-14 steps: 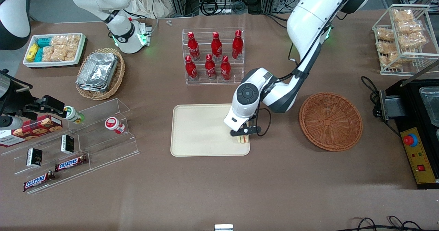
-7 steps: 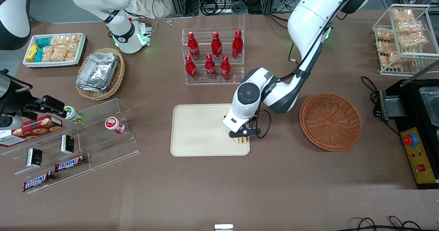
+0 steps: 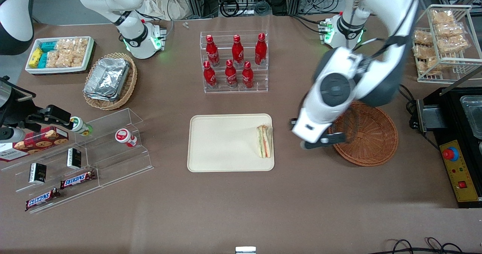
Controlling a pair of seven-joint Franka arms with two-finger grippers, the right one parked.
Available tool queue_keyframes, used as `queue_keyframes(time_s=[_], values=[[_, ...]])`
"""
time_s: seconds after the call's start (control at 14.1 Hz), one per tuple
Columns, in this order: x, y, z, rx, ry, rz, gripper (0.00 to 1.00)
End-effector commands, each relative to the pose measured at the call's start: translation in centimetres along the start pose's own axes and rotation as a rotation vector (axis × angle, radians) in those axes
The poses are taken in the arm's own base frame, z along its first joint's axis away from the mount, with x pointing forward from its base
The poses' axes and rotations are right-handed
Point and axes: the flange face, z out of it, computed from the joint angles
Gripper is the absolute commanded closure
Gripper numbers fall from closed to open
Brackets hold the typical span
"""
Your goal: Place sandwich from basket to tray
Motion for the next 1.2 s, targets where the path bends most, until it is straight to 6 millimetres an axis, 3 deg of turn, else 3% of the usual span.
queue_keyframes(time_s=[0.0,0.28,0.64,1.13], values=[[0.0,-5.9,-2.6,0.015,-0.039,0.084,0.00],[1.3,-15.1,-5.9,0.033,-0.035,0.199,0.00],[3.5,-23.4,-8.2,0.045,0.011,0.234,0.00],[4.1,-25.6,-8.9,0.042,0.028,0.215,0.00]])
